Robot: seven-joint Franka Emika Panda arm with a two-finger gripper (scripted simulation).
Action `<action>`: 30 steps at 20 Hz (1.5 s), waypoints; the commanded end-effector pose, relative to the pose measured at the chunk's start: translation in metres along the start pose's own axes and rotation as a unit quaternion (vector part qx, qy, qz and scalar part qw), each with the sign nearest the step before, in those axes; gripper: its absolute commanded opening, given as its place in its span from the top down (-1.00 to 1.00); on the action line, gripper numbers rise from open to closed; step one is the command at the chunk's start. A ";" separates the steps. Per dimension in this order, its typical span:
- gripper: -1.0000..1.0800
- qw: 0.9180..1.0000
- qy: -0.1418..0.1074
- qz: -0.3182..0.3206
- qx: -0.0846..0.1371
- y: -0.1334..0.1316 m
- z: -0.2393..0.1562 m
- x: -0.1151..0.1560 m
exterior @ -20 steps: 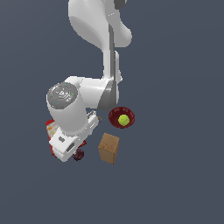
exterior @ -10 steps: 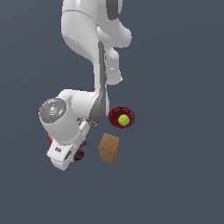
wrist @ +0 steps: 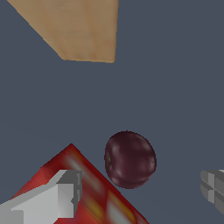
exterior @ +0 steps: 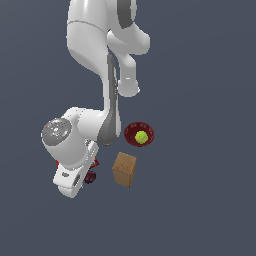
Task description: Pick up a designated object from a clutter of objects.
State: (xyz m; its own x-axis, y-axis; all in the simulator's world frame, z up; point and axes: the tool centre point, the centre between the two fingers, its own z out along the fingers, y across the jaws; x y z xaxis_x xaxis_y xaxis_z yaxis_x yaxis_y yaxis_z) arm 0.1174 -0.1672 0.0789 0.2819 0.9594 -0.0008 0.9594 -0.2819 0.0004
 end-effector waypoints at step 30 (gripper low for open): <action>1.00 1.000 0.003 -0.009 -0.012 0.008 0.036 0.010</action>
State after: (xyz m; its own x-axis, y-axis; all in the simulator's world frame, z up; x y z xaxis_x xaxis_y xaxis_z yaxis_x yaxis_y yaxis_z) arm 0.1280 -0.1591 0.0433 0.2635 0.9646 0.0060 0.9643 -0.2636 0.0245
